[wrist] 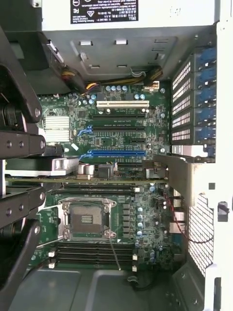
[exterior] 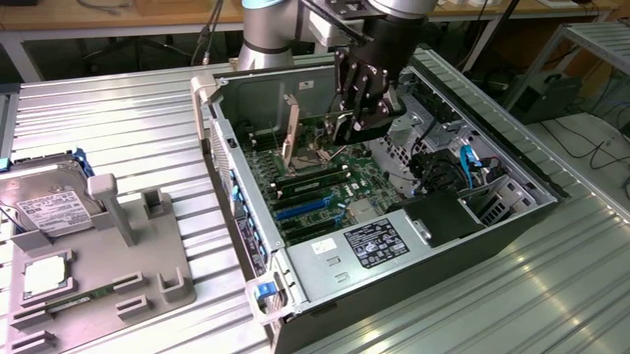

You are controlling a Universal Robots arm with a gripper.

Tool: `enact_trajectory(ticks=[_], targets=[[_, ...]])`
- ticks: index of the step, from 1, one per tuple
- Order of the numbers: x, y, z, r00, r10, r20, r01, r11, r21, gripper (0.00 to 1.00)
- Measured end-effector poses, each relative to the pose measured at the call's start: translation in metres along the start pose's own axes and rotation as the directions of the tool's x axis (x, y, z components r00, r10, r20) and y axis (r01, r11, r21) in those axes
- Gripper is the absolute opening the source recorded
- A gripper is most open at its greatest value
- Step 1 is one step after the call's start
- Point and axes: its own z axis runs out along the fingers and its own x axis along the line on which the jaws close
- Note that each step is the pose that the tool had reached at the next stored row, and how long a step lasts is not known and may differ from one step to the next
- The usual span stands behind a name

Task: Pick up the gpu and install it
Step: 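Insert the gpu into the slot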

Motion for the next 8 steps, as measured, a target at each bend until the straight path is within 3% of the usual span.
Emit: enact_trajectory(ticks=[2,8], targets=[[0.0001,-0.0001,0.0035,1.0,0.0,0.0001,0.0,1.0,-0.0005,0.28],[0.0003,0.0033,0.0094,1.0,0.0,-0.0009,0.0,0.9999,-0.0156,0.28]])
